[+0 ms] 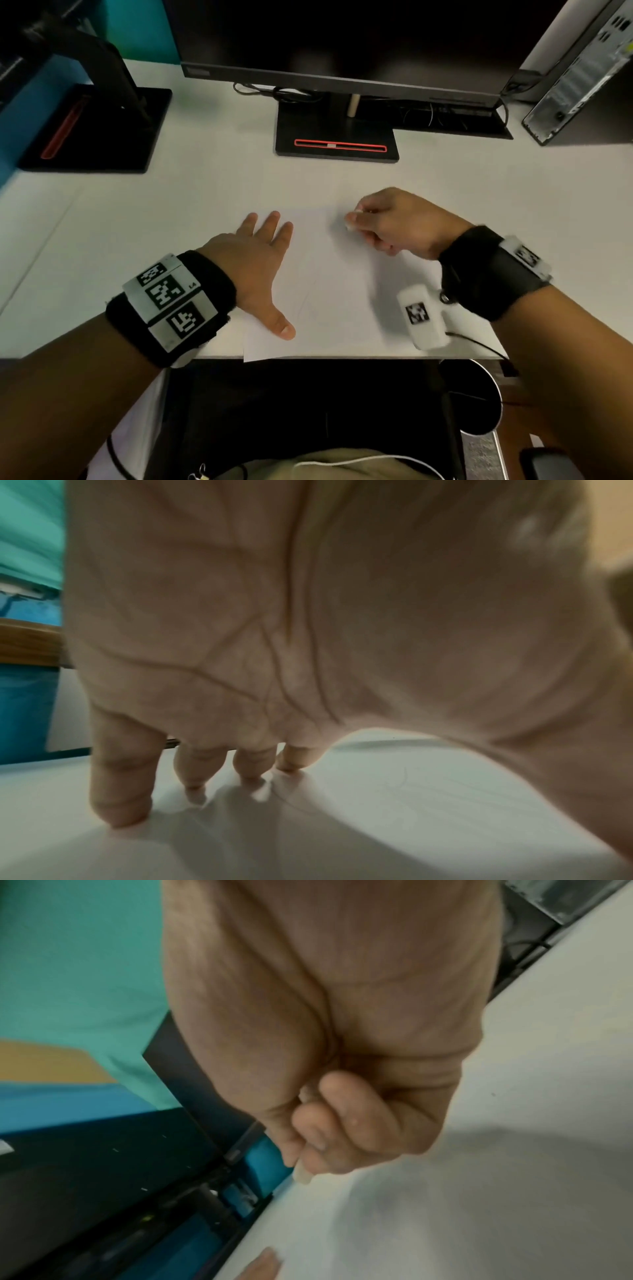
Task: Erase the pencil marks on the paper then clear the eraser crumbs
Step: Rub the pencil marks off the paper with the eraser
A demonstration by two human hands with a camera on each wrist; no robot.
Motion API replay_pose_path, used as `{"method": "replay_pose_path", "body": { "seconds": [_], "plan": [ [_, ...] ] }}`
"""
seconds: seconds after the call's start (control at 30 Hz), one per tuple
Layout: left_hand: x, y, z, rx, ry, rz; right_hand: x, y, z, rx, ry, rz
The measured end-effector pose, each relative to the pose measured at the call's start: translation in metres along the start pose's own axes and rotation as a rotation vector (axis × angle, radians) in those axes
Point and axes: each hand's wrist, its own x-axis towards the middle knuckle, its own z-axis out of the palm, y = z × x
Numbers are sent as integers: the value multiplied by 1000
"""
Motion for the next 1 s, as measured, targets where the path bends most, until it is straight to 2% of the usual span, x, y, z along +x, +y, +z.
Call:
{"method": "replay_pose_path", "body": {
  "seconds": [0.07,0.13,0.27,0.43,0.57,0.63,0.67,0.7,0.77,0.8,0.83,0.87,0.9,0.93,1.0],
  "plan": [
    [0,1,0,3,-7,-10,-29,10,8,36,-74,-26],
    [1,1,0,9,-9,-12,-56,21,16,-63,-111,-34],
    [1,2,1,18,-14,-12,-78,39,28,-179,-44,-50],
    [2,2,1,13,-25,-8,-80,37,40,-394,-35,-165],
    [2,1,1,2,-22,-9,-76,47,18,-509,52,-2],
    [2,0,3,12,-12,-2,-78,45,13,-526,108,31],
    [2,0,3,14,-6,2,-81,41,14,-474,121,19],
    [2,-1,3,14,0,6,-82,35,18,-316,114,8],
    [1,-1,4,9,12,8,-84,21,35,321,-8,62],
    [1,-1,4,9,16,8,-85,15,44,657,-112,137],
    [2,-1,4,8,19,9,-84,12,51,885,-210,213],
    [2,-1,4,7,19,10,-80,14,54,981,-271,277],
    [2,-1,4,6,19,10,-74,18,54,1041,-263,319],
    [2,-1,4,5,18,10,-66,25,50,1118,-144,338],
    [2,-2,5,1,20,11,-51,41,32,1304,315,274]
  ]
}}
